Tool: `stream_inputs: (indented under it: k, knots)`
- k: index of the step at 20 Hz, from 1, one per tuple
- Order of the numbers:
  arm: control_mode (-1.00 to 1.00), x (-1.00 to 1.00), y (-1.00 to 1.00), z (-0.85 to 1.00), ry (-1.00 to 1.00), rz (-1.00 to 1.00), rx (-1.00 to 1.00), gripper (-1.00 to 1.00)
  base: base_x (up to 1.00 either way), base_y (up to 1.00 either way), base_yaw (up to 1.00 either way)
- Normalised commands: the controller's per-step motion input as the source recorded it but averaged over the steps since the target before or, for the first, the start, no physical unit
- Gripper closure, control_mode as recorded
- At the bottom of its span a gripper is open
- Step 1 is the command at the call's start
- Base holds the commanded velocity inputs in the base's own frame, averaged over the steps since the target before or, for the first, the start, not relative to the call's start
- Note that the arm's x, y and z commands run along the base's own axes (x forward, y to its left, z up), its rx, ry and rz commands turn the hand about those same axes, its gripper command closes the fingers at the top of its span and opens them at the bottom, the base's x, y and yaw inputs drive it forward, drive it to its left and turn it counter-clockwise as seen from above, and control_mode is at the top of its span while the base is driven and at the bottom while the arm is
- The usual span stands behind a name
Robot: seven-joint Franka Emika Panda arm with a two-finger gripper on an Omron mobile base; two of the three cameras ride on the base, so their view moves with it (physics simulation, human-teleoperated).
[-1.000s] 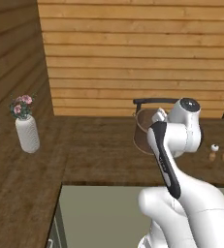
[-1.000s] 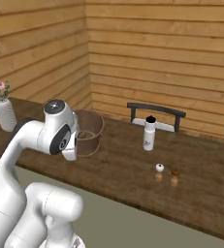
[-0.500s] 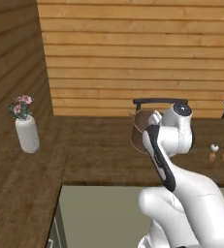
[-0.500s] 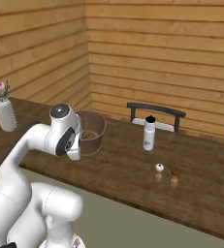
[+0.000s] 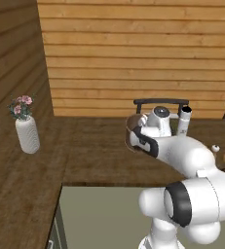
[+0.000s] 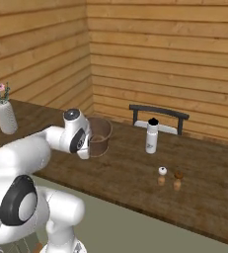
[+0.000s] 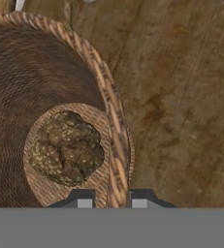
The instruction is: Open the cabinet, pick up the bread from the cabinet and place it in the basket. Then move the basket to the dining counter.
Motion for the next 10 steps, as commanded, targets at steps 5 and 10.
stream_inputs:
  k: [5, 10]
  knots:
    - [-1.00, 0.26, 0.00, -0.44, 0.00, 0.00, 0.00, 1.00, 0.00, 0.00, 0.00]
    - [-1.00, 0.22, 0.00, -0.70, 0.00, 0.00, 0.00, -1.00, 0.00, 0.00, 0.00]
